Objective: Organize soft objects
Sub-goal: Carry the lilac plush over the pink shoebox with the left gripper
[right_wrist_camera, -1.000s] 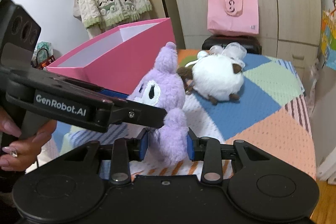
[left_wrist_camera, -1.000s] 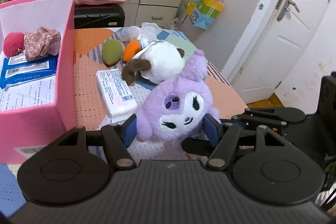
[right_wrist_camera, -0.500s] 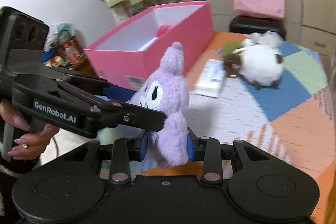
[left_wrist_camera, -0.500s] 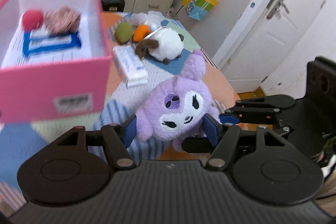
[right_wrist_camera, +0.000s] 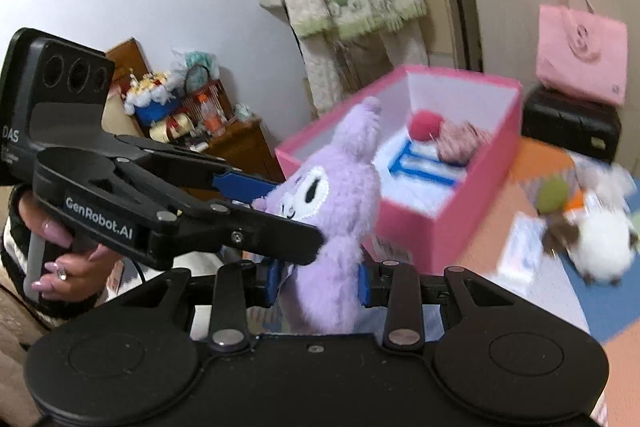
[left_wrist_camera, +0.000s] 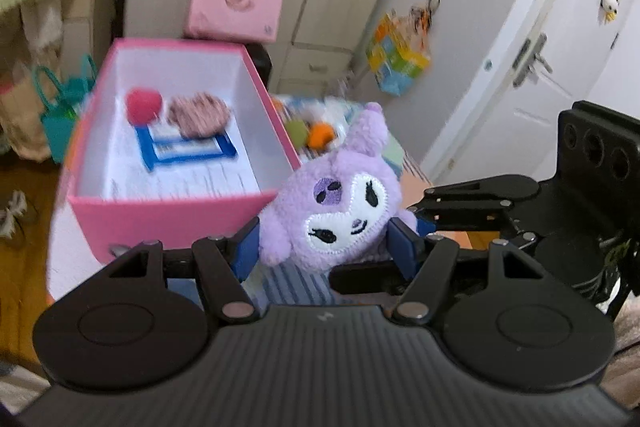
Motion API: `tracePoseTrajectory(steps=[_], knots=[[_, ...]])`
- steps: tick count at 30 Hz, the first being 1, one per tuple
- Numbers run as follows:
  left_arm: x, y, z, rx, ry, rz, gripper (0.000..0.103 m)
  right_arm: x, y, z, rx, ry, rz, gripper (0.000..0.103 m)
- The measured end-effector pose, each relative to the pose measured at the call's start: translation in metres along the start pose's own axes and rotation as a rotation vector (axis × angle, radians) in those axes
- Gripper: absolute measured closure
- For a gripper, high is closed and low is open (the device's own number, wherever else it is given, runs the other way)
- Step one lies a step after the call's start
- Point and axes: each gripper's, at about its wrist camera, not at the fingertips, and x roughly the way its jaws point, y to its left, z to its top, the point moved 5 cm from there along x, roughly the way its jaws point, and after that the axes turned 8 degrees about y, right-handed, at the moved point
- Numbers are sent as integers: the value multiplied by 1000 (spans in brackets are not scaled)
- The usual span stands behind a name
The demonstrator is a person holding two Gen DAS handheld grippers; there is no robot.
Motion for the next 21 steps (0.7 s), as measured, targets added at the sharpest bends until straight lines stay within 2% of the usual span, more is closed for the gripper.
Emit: tracePoseTrajectory(steps=[5,9,15,21], knots=[[-10,14,18,25,-110,51,38,9,3,27,-51,-74,-13,62],[-4,36,40,22,-142,63,38,26,-13,55,-51,-90,-13,62],[28,78,78,-38,-124,75,38,62,-41,92,-70,-62,-49,62],[71,123,103,-98,-55,115,38,111,-82,121,-35,36,-19,62]])
